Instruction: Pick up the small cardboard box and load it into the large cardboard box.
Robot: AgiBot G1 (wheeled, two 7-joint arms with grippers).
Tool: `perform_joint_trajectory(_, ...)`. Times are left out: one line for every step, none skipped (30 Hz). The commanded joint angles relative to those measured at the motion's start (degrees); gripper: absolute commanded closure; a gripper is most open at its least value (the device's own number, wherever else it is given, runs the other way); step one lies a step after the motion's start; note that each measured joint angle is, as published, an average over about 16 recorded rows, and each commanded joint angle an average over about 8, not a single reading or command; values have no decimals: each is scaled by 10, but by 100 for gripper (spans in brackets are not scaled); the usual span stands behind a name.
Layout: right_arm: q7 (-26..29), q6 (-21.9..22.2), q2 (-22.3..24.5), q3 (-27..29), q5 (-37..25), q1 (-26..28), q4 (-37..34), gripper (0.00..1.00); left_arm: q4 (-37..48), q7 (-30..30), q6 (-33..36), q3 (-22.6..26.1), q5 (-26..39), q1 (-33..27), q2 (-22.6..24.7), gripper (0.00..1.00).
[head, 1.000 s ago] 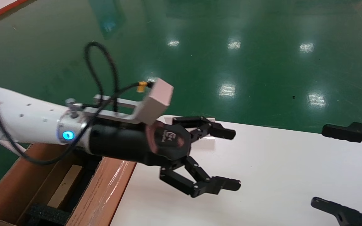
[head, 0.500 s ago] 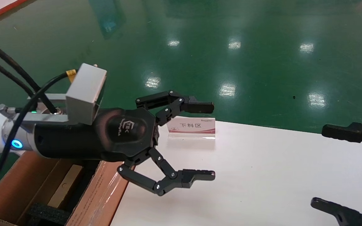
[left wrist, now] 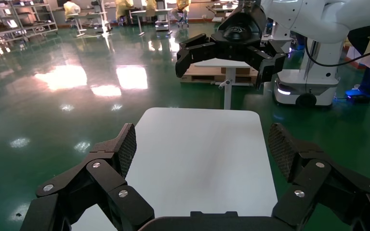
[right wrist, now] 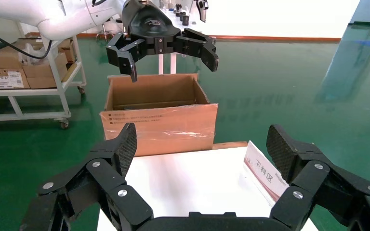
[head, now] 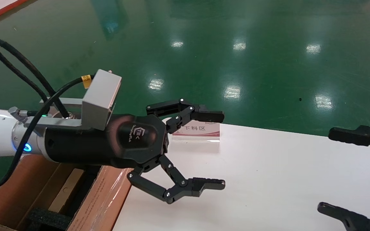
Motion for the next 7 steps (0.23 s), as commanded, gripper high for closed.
perform_joint_trajectory(0, 0, 0, 0, 0, 0, 0, 0, 0, 0, 0, -1, 0, 1, 0, 0)
perform_joint_trajectory(0, 0, 0, 0, 0, 0, 0, 0, 0, 1, 0, -1, 0, 1, 0, 0)
perform_joint_trajectory(0, 0, 0, 0, 0, 0, 0, 0, -1, 1, 0, -2, 0, 1, 0, 0)
perform_joint_trajectory(0, 0, 0, 0, 0, 0, 0, 0, -1, 1, 1, -2, 0, 1, 0, 0)
perform_joint_trajectory(0, 0, 0, 0, 0, 0, 0, 0, -1, 1, 1, -2, 0, 2, 0, 0)
perform_joint_trajectory(0, 0, 0, 0, 0, 0, 0, 0, -1, 1, 1, -3, 0, 2, -1, 0)
perform_joint_trajectory(0, 0, 0, 0, 0, 0, 0, 0, -1, 1, 1, -3, 0, 2, -1, 0)
